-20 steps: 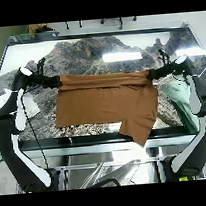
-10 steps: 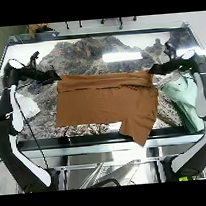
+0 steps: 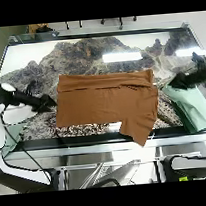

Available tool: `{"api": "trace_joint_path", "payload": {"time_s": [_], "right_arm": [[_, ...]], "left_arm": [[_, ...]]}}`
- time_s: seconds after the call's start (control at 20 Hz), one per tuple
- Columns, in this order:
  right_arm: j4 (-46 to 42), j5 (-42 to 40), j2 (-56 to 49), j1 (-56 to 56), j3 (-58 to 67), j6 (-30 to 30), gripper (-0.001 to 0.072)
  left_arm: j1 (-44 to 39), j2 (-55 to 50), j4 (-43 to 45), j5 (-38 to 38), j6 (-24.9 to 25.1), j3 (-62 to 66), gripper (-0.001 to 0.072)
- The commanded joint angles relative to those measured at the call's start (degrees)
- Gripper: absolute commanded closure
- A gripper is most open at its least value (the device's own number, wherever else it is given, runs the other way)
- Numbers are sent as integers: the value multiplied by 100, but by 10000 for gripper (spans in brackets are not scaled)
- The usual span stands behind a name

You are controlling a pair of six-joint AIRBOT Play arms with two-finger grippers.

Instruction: Fold the shirts.

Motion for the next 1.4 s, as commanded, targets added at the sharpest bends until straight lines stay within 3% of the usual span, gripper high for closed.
{"api": "trace_joint_path", "payload": {"time_s": [0.0,0.05,0.15,0.35,0.4,0.45,0.6,0.9,0.95,1.05,1.1,1.15,1.25,1.35], "right_arm": [[2,68,1266,-778,-1589,365,286],[0,-13,1585,-977,-1993,575,174],[2,-326,2114,-1167,-2769,857,168],[85,-715,2461,-1161,-4179,837,167],[195,-822,2441,-1158,-4492,662,167],[337,-953,2409,-1158,-4745,496,167],[857,-1270,2155,-984,-5226,-111,169],[1379,-2020,1040,378,-5307,-404,224],[1598,-2079,918,531,-5281,-581,275],[2035,-1996,828,629,-5154,-822,528],[2059,-1853,868,616,-5034,-800,631],[1989,-1703,935,608,-4909,-756,687],[1224,-1480,1185,610,-4701,190,688],[-103,-1248,1541,640,-4693,1499,688]], "left_arm": [[146,529,-37,649,356,-1456,118],[127,566,-52,667,409,-1609,118],[28,560,-55,682,466,-1775,118],[-321,560,-247,704,487,-1604,132],[-439,562,-269,667,487,-1475,455],[-531,564,-267,608,522,-1331,686],[-723,562,-271,492,487,-892,692],[-752,562,-155,378,407,-765,692],[-754,562,-155,343,407,-765,691],[-752,562,-149,219,400,-765,692],[-745,562,-136,136,389,-765,692],[-726,564,-46,46,264,-765,693],[-682,566,323,-203,-59,-789,693],[-647,684,636,-356,-282,-1084,693]]}}
